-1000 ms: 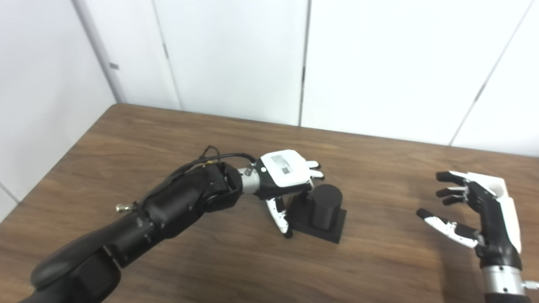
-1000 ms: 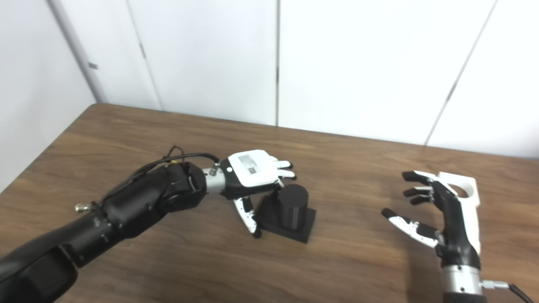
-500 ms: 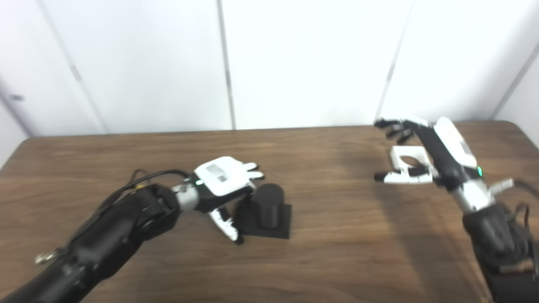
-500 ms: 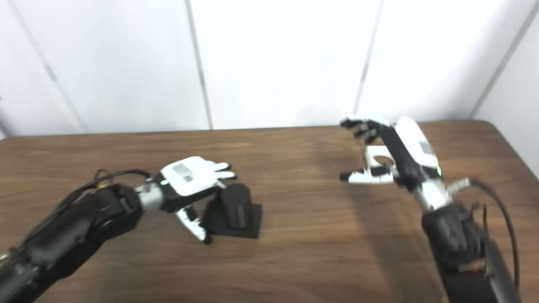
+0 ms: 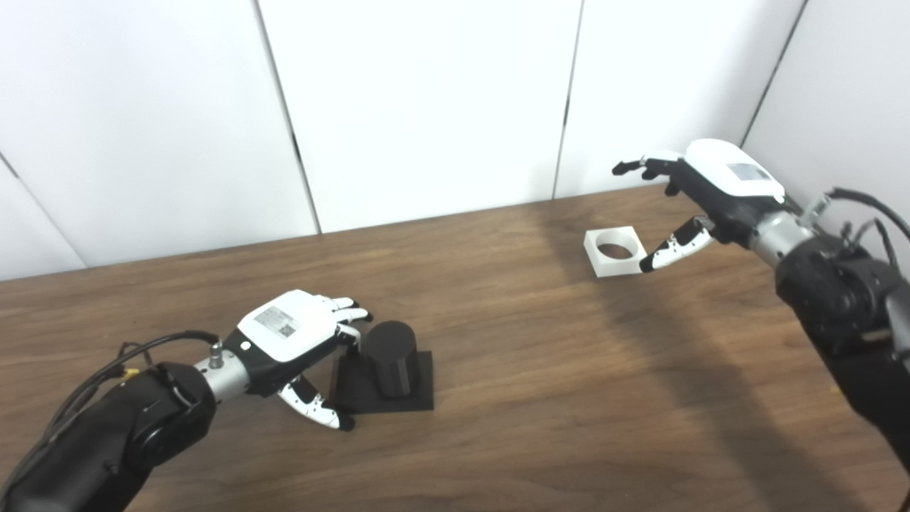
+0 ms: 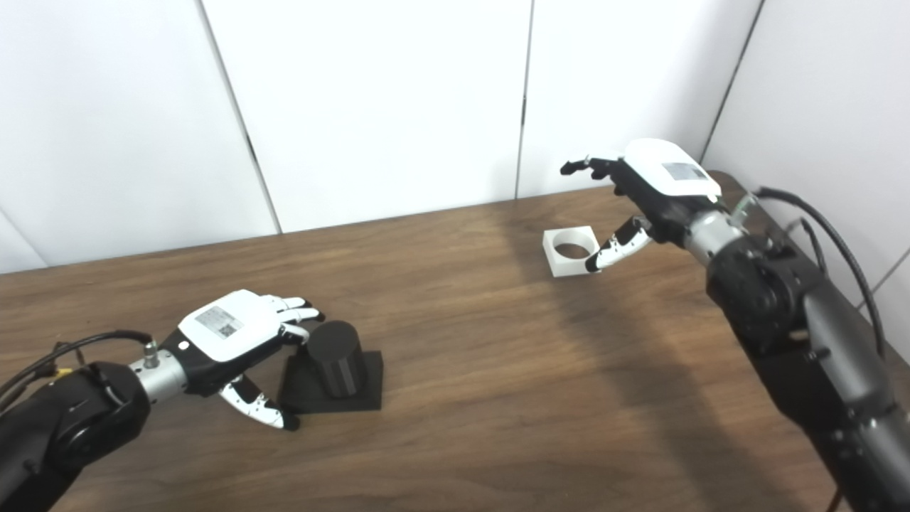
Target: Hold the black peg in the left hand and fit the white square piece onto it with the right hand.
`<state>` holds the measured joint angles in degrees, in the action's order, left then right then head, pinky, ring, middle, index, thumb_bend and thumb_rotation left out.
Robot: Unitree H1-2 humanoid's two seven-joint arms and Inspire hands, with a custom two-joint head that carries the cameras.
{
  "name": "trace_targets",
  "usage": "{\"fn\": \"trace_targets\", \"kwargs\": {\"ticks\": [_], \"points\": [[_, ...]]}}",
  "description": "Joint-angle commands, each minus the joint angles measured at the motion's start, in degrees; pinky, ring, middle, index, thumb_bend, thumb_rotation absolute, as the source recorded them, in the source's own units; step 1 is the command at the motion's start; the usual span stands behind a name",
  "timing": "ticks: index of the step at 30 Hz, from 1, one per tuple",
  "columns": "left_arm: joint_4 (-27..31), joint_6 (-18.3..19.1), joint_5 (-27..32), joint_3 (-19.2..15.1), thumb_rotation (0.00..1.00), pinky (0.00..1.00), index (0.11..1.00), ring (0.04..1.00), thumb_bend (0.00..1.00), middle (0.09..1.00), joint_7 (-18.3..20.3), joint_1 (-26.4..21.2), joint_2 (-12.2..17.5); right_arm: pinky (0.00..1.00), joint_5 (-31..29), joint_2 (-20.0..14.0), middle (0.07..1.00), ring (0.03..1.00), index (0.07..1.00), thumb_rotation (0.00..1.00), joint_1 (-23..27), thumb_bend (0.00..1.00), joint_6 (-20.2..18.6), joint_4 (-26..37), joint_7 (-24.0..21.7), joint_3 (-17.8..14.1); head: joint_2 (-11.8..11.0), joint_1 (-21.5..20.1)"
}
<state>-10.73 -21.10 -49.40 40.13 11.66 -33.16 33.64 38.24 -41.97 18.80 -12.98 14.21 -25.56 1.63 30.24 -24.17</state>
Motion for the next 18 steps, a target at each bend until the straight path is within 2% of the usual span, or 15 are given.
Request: {"fn": "trace_targets", "kwargs": {"ticks": [1,3,6,8,14,18], "points": [[-3.4,-3.6,-4.2,3.9,0.23,0.82,0.594,0.902,0.94,0.883,4.2,5.1,1.9,0.73,2.5,-2.3,0.908,0.877,0.851,0.12,3.8,0.89,-1.8,0.3,-2.2,0.8,-0.1,-0.2],[-3.6,-3.7,-4.2,4.1,0.24,0.82,0.595,0.899,0.94,0.881,4.0,5.2,2.0,0.78,5.0,-2.8,0.924,0.902,0.865,0.14,5.4,0.91,-3.4,-0.8,-4.2,2.5,-0.1,-0.3],[-4.4,-4.1,-4.1,4.3,0.25,0.83,0.598,0.902,0.93,0.89,3.7,5.2,2.1,0.83,11.8,-3.1,0.936,0.919,0.885,0.17,8.2,0.9,-6.8,-2.5,-8.1,5.9,-0.2,-0.6],[-5.3,-4.7,-4.2,4.3,0.25,0.83,0.597,0.907,0.92,0.894,2.8,5.3,2.1,0.84,15.3,-2.2,0.929,0.913,0.881,0.14,10.2,0.91,-8.0,-4.5,-8.9,7.8,-0.3,-0.8],[-6.5,-5.5,-4.3,4.6,0.27,0.84,0.596,0.923,0.92,0.904,1.4,5.3,2.1,0.81,18.6,0.0,0.923,0.905,0.877,0.11,13.8,0.93,-8.5,-11.2,-9.4,10.5,-0.5,-1.2],[-6.8,-5.7,-4.2,4.9,0.27,0.84,0.594,0.929,0.92,0.906,0.8,5.2,2.2,0.8,18.3,0.9,0.921,0.898,0.876,0.11,15.3,0.93,-7.7,-15.3,-8.8,11.3,-0.4,-1.3]]}}
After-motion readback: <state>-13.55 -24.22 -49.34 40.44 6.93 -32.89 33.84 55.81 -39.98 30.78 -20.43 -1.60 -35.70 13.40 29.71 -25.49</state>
